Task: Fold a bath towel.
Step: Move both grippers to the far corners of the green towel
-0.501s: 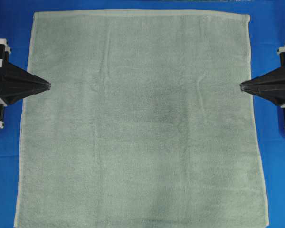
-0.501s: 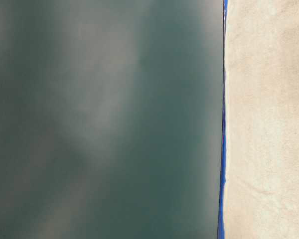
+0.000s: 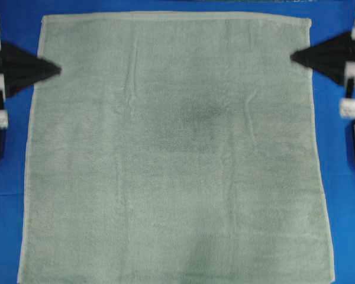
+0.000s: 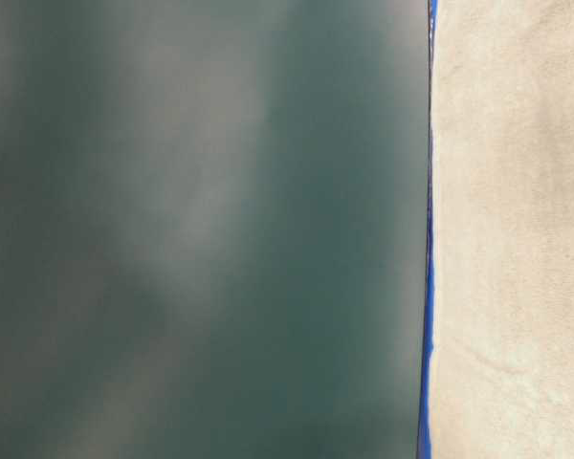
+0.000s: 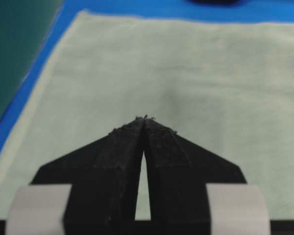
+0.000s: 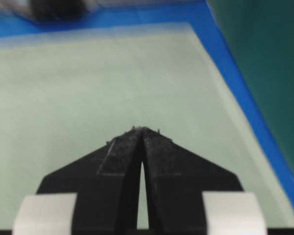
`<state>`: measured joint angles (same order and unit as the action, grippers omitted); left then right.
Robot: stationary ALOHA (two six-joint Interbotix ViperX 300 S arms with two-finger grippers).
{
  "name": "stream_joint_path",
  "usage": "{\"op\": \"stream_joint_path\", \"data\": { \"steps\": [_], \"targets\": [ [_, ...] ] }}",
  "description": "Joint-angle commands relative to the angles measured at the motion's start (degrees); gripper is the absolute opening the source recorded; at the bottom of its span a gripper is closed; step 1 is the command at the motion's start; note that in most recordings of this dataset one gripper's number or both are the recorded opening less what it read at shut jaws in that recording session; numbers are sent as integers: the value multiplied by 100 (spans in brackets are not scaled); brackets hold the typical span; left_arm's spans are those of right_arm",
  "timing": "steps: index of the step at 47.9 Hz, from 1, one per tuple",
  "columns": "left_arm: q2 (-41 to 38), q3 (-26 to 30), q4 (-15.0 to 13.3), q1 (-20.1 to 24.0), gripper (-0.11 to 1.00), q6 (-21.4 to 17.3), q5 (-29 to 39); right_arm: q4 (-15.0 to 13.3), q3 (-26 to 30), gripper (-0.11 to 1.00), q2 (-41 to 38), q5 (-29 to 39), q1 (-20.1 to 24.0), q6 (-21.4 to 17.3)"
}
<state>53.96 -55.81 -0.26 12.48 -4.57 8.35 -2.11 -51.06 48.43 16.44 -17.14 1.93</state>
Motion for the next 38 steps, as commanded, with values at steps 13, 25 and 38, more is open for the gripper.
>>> {"op": "stream_joint_path", "data": {
  "steps": [13, 25, 38],
  "targets": [
    [-1248, 826, -9, 1406, 56, -738, 1283, -800, 1063, 30, -1521, 1635, -1406, 255],
    [-2602, 1143, -9, 2470, 84, -1538, 1503, -1099, 1327, 62, -2953, 1837, -2206, 527],
    [-4148, 1107, 0, 3322, 84, -1828, 448, -1107, 1222, 63, -4535, 694, -2813, 677]
  ]
}}
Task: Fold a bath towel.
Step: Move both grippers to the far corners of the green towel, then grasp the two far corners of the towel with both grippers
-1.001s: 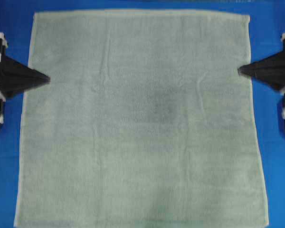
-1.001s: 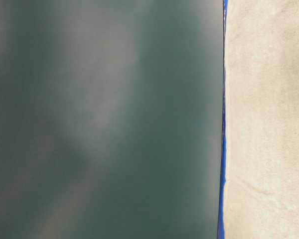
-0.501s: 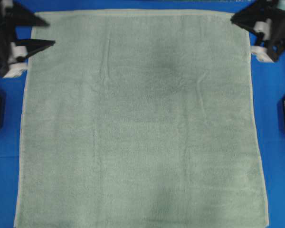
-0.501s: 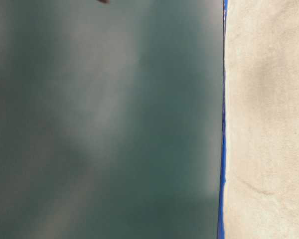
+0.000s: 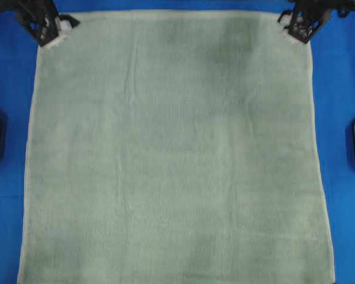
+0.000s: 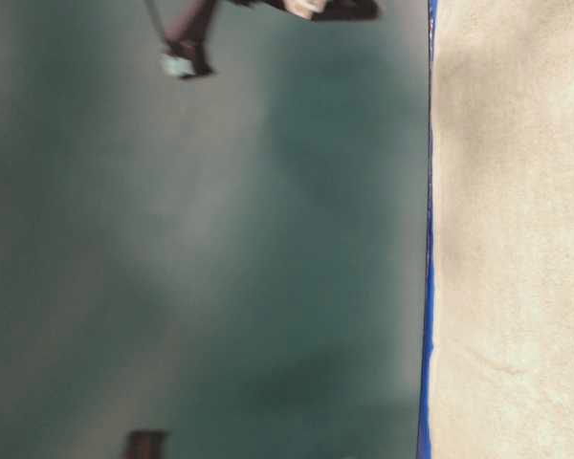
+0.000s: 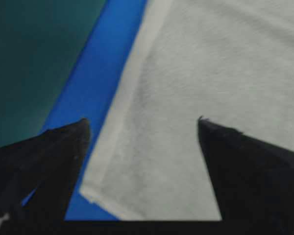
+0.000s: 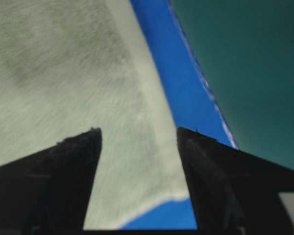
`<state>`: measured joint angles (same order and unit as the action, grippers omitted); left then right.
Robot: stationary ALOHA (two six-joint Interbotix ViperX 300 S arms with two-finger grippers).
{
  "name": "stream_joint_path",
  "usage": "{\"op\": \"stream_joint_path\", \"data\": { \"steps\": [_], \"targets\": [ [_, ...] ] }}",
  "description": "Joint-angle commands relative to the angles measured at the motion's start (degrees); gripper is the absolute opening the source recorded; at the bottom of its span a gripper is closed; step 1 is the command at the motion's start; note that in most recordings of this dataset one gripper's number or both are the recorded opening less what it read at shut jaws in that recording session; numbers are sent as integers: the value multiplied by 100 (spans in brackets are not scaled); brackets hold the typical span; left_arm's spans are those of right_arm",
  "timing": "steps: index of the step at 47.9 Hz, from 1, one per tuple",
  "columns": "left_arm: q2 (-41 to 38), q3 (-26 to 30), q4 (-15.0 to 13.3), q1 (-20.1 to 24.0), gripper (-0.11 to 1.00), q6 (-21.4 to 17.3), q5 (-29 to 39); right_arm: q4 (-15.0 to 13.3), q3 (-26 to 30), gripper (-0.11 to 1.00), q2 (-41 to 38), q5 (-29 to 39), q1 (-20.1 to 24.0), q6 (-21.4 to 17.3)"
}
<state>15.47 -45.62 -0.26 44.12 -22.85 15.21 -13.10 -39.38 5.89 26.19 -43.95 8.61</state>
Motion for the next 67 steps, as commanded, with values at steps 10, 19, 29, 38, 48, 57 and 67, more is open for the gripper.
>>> {"op": "stream_joint_path", "data": {
  "steps": [10, 19, 29, 38, 48, 57, 67],
  "targets": [
    [-1406, 114, 0, 387, 84, -220, -905, -9, 70, 63, -1099, -809, -466, 44],
    [-1688, 97, 0, 519, 82, -220, -1028, 0, 0, 63, -1371, -1002, -624, 35],
    [-1714, -97, -9, 501, 48, -185, -773, 9, -176, 45, -1424, -1037, -615, 18],
    [-1538, -229, 0, 510, 3, -211, -615, 79, -281, 10, -1310, -949, -615, -53],
    [-870, -44, -9, 510, 4, -193, -123, 79, -334, 10, -501, -747, -615, -167],
    [53, 325, -9, 237, 4, -132, 993, 79, -343, 10, 738, -308, -519, -527],
    [765, 290, -9, -299, 4, -9, 1644, 79, -650, 10, 1556, -18, -167, -782]
  ]
}}
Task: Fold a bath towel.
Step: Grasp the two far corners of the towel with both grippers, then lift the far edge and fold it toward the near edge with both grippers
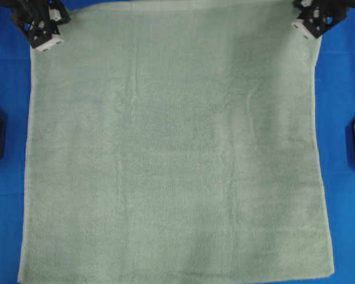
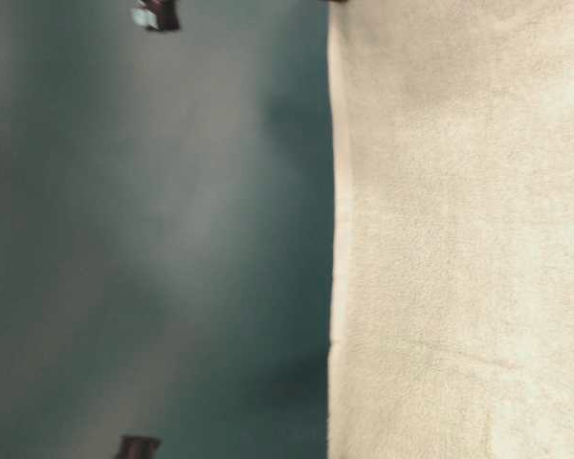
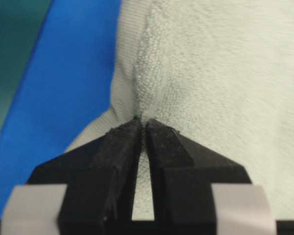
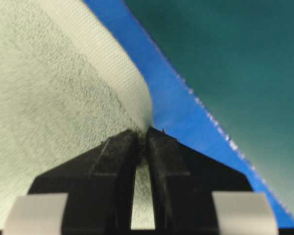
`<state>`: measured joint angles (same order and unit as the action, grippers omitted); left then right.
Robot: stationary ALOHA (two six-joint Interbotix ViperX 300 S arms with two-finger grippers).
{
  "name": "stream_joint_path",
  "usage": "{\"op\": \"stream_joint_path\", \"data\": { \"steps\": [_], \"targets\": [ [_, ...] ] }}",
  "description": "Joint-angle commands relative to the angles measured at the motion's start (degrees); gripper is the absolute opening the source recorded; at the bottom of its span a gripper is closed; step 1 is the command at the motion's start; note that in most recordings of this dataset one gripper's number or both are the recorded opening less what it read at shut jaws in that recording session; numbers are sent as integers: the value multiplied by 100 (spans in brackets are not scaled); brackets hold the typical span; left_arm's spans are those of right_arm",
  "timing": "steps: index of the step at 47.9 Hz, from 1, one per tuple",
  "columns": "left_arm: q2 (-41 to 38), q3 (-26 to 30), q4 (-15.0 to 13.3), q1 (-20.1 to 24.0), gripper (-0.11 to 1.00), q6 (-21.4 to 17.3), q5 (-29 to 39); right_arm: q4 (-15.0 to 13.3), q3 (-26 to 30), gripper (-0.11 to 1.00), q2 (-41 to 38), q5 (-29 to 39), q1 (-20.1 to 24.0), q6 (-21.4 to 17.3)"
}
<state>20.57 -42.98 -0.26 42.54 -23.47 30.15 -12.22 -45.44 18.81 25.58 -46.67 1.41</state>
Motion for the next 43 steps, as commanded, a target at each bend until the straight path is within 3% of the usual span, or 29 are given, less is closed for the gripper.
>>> {"op": "stream_joint_path", "data": {
  "steps": [1, 8, 14, 21, 29, 36, 43],
  "targets": [
    [299, -9, -9, -167, 4, 88, 193, -9, -70, 10, 299, 53, 149, -88],
    [571, -264, -35, -562, 4, 580, 554, 18, -272, 10, 510, 422, 563, -457],
    [870, -501, -44, -1371, 4, 1389, 914, 149, -545, 10, 826, 844, 1397, -932],
    [1230, -896, -211, -2830, 4, 1740, 923, 501, -914, 10, 1310, 1169, 2997, -1731],
    [1248, -1274, -237, -4729, 4, 3322, 211, 888, -1099, 10, 1459, 1116, 4966, -2979],
    [984, -1318, -97, -6407, 4, 4781, -624, 800, -1046, 10, 1169, 527, 6847, -4526],
    [422, -1037, -88, -7629, 4, 5704, -1266, 562, -800, 10, 589, -97, 8007, -5563]
  ]
}}
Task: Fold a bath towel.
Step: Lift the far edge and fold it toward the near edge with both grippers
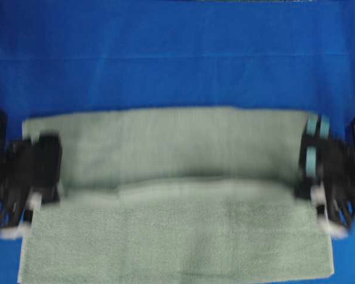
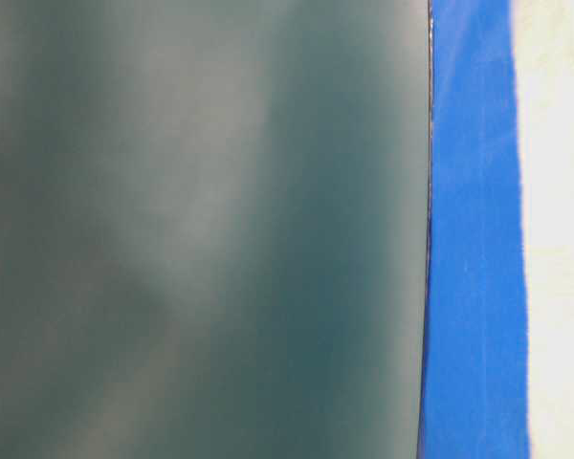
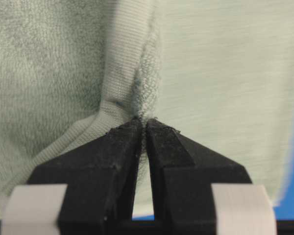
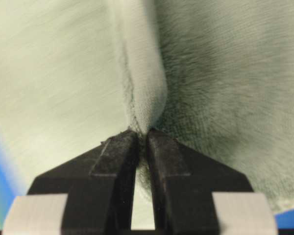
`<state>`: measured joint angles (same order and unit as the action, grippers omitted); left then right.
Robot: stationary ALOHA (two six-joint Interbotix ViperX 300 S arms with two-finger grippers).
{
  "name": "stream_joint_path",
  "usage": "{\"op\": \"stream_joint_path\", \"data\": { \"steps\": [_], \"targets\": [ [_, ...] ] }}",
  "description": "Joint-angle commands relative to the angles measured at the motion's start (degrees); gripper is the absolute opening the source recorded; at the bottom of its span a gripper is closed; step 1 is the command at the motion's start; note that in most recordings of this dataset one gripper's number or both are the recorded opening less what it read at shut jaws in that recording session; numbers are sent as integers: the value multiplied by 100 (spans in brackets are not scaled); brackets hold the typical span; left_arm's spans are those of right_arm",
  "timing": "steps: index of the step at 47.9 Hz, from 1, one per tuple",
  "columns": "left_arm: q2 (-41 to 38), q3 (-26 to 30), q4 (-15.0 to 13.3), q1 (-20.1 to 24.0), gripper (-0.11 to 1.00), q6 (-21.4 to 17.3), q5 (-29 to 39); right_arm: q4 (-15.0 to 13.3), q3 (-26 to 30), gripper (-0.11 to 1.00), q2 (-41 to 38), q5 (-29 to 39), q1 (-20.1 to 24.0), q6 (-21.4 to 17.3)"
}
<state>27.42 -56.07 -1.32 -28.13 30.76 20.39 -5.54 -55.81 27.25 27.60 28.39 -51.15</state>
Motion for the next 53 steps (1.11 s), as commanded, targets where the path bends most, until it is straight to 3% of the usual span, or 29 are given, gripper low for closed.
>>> {"op": "stream_joint_path", "data": {
  "steps": [1, 10, 21, 35, 48, 51, 53],
  "targets": [
    [-378, 334, 26, -686, 4, 352, -325, -123, 299, 10, -360, -352, 624, -439],
    [-1397, 1125, 44, -1556, 4, 554, -334, -220, 1081, 10, -1494, -387, 1424, -1257],
    [-2013, 1661, 44, -2021, 4, 642, -334, -211, 1811, 10, -2320, -369, 1925, -1608],
    [-2487, 1485, 44, -1837, 4, 694, -334, -264, 1942, 10, -2795, 9, 1925, -2206],
    [-2487, 1415, 44, -1723, 5, 721, -334, -343, 1925, 10, -2786, 79, 1846, -2276],
    [-2487, 1450, 35, -1688, 14, 738, -325, -343, 1925, 10, -2760, 167, 1802, -2276],
    [-2470, 1494, 35, -1679, 28, 747, -325, -352, 1925, 11, -2698, 290, 1758, -2276]
  ]
}}
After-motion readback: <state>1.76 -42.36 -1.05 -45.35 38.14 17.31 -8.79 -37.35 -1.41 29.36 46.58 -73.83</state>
